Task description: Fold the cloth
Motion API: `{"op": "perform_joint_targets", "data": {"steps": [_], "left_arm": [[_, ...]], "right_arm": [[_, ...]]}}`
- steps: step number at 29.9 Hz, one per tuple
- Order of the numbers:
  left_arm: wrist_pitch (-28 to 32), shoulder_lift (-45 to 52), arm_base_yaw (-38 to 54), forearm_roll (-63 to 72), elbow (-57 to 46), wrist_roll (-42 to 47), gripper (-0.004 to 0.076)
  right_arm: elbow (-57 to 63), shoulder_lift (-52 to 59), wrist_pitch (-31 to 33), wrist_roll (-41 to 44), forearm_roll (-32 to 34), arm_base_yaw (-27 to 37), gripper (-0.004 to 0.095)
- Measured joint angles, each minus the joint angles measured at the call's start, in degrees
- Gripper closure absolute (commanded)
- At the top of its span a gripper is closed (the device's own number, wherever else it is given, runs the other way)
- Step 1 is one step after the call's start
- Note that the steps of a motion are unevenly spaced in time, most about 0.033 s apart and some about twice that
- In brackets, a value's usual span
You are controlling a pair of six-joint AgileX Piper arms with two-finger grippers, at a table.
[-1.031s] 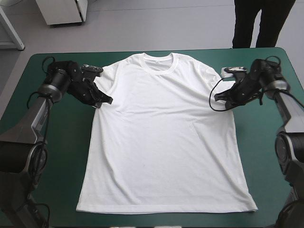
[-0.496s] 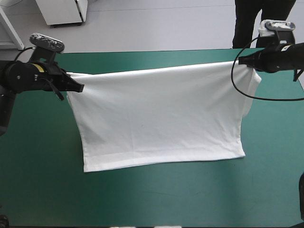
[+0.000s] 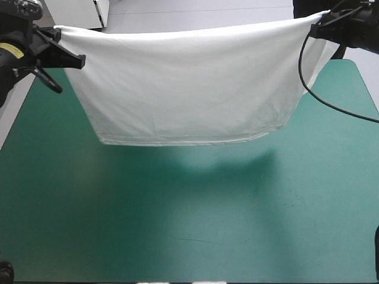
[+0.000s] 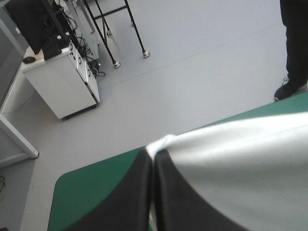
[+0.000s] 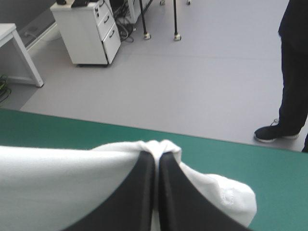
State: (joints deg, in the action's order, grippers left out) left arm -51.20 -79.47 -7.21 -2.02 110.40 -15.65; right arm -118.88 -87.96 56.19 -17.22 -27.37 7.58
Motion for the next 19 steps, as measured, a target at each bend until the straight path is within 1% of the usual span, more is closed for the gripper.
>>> {"op": "perform_joint_targets", "data": {"steps": [5, 9, 12, 16, 19], "left_arm": [[4.42, -8.15, 0.00, 0.11, 3.76, 0.00, 0.0733], [8.27, -16.62, 0.00, 0.24, 9.21, 0.00, 0.0733], [10.52, -22.29, 0.00, 0.36, 14.87, 0.00, 0.0733], [12.15, -28.90, 0.00, 0.31, 23.47, 0.00, 0.0733], [12.66, -32.79, 0.00, 0.24, 28.74, 0.00, 0.0733]], "right_arm": [[-0.46, -3.67, -5.24, -1.29, -0.47, 0.00, 0.0923], [-2.19, -9.58, -7.91, -2.05, -0.83, 0.00, 0.0923], [-7.13, -15.27, -8.61, -2.90, -1.87, 0.00, 0.0923], [-15.04, -22.68, -10.09, -4.59, -5.96, 0.00, 0.0923], [-19.12, -25.98, -11.19, -6.09, -8.58, 0.04, 0.0923]]}}
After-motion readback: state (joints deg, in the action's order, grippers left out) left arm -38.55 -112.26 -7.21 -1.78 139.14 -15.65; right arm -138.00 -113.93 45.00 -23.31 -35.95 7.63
